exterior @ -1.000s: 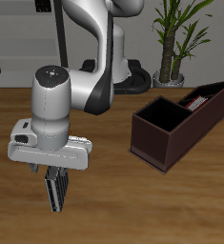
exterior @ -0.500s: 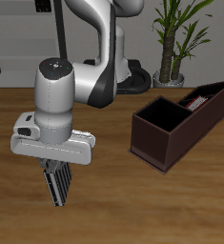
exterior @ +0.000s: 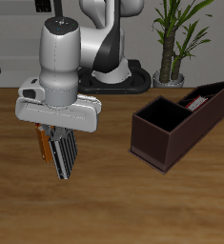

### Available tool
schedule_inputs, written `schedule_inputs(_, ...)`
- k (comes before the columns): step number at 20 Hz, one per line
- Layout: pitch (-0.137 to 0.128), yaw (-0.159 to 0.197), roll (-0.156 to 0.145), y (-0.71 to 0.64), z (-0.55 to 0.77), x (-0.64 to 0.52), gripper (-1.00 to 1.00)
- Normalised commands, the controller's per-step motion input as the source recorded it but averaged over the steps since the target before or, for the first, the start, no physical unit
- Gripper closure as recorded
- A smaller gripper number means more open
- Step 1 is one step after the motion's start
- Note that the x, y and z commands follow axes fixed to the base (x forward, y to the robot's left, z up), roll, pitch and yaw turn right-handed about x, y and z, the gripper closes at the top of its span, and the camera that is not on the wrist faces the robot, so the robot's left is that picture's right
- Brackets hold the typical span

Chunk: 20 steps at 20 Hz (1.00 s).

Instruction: Place the left red book into the left desk caddy's back compartment and place the striped book into the left desk caddy's left compartment and place the right red book into the left desk caddy's front compartment

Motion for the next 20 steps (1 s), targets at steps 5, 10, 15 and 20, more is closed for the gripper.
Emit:
schedule_inputs(5,0.021,-0.001,-0.037,0.11,0.42,-0.35,1.0)
schedule_inputs(10,0.019,0.043,-0.036,0.08,0.32,-0.34,1.0)
schedule_inputs(15,-0.02,0.03,0.005,0.17,0.4,-0.44,1.0)
schedule_inputs(20,-0.021,-0.019,-0.031,0.23,0.41,-0.45,1.0)
